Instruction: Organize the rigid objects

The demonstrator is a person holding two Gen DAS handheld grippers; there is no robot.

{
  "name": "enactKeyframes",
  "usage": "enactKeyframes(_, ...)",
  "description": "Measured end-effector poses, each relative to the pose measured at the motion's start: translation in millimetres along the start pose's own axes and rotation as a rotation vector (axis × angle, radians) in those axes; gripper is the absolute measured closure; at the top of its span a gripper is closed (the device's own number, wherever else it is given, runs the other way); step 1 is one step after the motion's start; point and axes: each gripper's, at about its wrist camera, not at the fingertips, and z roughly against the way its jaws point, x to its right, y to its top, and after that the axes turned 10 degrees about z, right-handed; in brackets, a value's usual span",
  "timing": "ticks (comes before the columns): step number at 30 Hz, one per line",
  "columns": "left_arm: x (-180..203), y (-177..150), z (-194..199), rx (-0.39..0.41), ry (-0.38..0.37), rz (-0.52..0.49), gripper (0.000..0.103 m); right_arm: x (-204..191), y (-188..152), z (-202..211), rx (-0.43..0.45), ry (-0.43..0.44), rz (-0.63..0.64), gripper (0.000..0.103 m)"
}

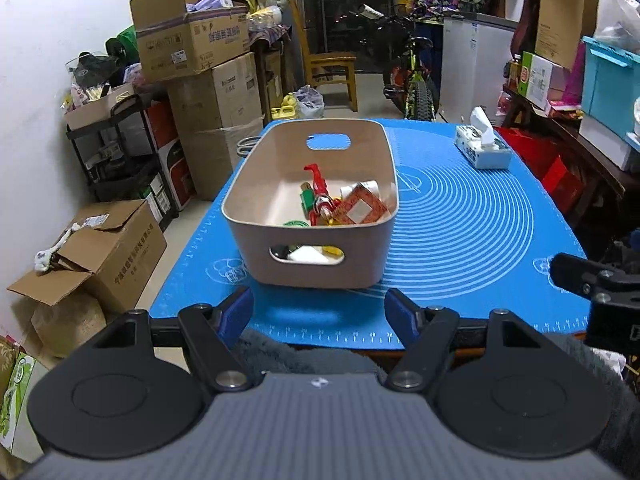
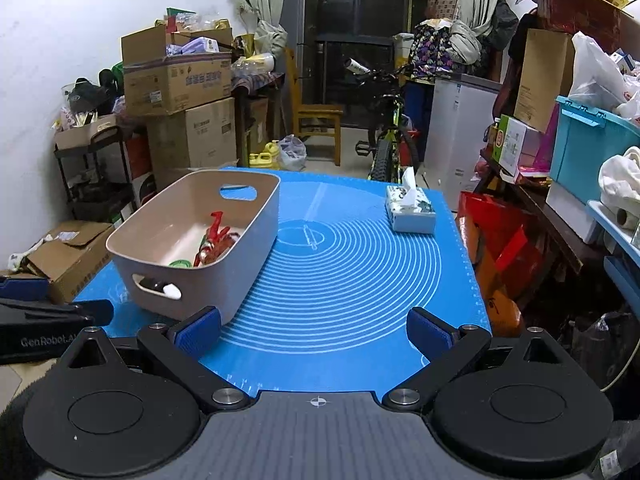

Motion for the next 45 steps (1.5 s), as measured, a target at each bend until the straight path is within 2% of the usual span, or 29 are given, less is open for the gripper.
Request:
enactKeyframes(10, 10, -19, 0, 0.011, -0.027, -0.062, 0.030, -13, -30, -4, -0.011, -0.010, 0.017, 0.004)
enactKeyframes(21, 9, -21, -4, 0.005, -0.033, -0.048, 0.029, -7, -33, -1, 0.015, -0.031, -0.025, 0.004)
enactKeyframes(45, 7, -20, -4, 0.006, -0.037, -0.042, 0.029, -6, -32, -1, 0.018, -0.037, -0.025, 0.004)
